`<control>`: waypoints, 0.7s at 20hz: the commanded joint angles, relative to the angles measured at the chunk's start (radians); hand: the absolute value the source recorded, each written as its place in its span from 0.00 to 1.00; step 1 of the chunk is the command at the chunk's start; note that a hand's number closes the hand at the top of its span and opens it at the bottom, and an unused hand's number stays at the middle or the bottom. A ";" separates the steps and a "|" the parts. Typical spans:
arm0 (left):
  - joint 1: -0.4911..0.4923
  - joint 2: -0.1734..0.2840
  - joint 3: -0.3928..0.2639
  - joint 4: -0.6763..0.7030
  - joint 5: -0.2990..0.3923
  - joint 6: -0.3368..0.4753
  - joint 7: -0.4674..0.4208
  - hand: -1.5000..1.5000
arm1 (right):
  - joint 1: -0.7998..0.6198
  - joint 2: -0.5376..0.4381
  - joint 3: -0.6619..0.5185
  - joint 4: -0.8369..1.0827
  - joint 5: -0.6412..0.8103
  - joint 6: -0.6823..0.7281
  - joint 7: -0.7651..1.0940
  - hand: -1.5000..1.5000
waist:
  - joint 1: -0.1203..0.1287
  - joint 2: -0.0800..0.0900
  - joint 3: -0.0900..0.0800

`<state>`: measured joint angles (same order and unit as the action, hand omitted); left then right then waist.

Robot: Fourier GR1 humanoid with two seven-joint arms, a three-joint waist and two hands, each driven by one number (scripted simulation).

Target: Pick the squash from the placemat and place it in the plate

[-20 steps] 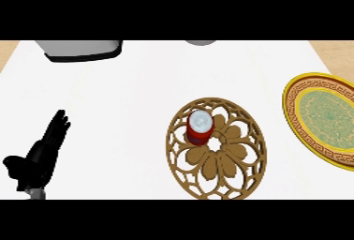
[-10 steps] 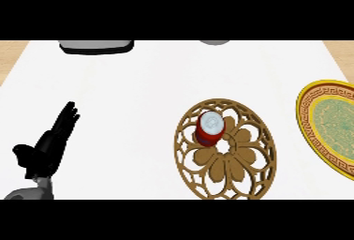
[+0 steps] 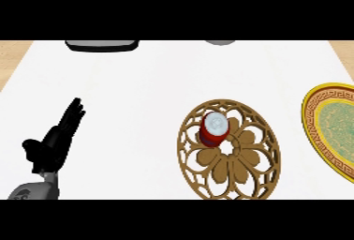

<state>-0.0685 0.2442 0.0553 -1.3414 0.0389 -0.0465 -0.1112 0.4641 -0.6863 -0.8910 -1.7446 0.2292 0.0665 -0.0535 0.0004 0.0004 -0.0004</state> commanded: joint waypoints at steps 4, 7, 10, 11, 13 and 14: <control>-0.031 -0.020 0.000 0.022 -0.019 0.008 -0.010 0.50 | -0.260 -0.069 0.179 0.097 0.065 0.019 0.125 1.00 | 0.011 0.002 0.000; -0.020 -0.006 0.017 0.014 0.000 -0.018 0.004 0.50 | -0.330 -0.006 0.282 0.125 0.142 -0.030 0.093 1.00 | 0.010 0.001 0.001; 0.019 -0.038 -0.006 0.020 -0.036 0.009 -0.054 0.50 | -0.454 0.013 0.385 0.223 0.230 -0.097 0.143 1.00 | 0.020 0.004 0.001; 0.028 -0.036 -0.036 -0.115 -0.033 0.013 0.078 0.50 | -0.475 -0.001 0.408 0.216 0.245 -0.076 0.168 1.00 | 0.022 0.001 0.001; 0.065 -0.047 -0.034 -0.094 -0.034 0.005 0.021 0.50 | -0.567 0.021 0.427 0.353 0.267 -0.125 0.146 1.00 | 0.024 0.002 0.001; 0.023 -0.039 -0.013 -0.089 -0.024 0.007 0.062 0.50 | -0.575 0.046 0.456 0.325 0.283 -0.120 0.166 1.00 | 0.013 0.001 0.001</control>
<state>-0.0526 0.2147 0.0458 -1.3811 0.0162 -0.0466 -0.0937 0.0017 -0.6726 -0.5172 -1.5107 0.4514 -0.0162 0.0928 0.0158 0.0022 0.0002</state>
